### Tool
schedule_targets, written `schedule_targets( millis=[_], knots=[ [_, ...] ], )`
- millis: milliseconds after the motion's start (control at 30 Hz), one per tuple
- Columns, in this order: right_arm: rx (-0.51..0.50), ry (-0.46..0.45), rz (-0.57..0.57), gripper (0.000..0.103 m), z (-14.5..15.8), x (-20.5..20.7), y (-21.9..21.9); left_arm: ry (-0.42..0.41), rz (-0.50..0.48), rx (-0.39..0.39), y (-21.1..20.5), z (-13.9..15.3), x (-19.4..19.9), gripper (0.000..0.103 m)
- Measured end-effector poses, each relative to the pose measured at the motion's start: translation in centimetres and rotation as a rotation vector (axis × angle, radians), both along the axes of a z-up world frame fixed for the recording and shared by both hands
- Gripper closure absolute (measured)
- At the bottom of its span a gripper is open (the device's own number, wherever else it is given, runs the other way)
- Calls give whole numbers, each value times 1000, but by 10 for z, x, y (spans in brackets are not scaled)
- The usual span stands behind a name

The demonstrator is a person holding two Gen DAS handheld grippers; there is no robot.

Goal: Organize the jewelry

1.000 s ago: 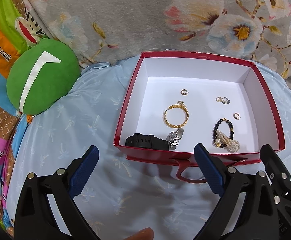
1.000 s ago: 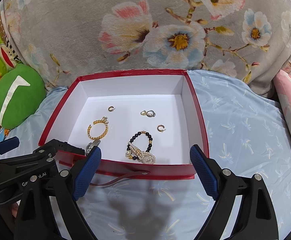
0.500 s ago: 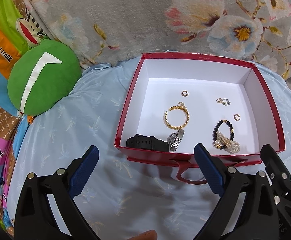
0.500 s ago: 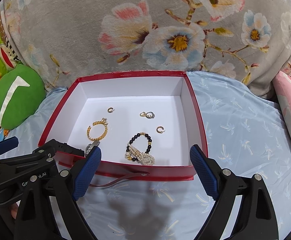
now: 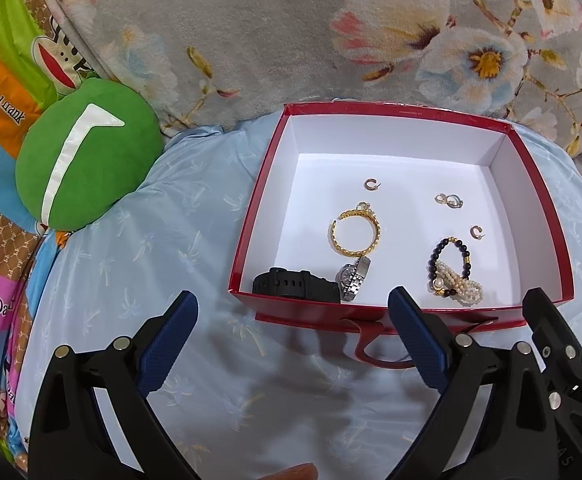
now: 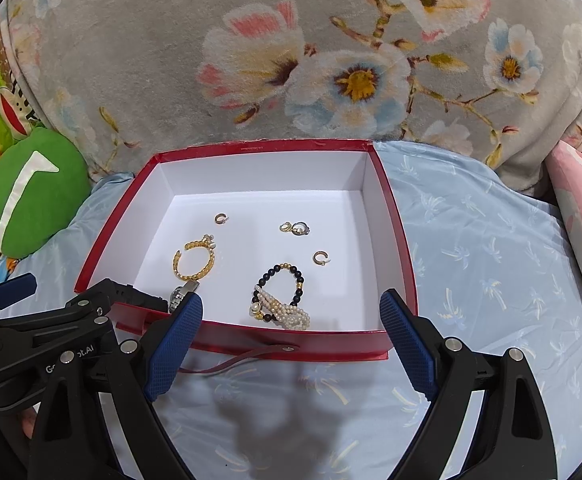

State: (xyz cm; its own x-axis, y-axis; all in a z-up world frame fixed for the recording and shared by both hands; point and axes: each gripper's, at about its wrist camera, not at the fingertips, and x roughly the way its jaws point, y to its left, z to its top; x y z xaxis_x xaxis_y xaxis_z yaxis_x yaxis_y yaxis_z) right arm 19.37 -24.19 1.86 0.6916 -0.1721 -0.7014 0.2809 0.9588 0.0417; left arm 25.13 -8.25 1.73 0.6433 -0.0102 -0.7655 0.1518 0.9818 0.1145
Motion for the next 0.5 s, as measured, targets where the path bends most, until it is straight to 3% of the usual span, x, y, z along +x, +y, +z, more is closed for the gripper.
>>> schedule_targets(
  millis=[500],
  knots=[
    [-1, 0, 0, 15, -1, 0, 0, 8, 2, 2, 0, -2, 0, 9]
  ],
)
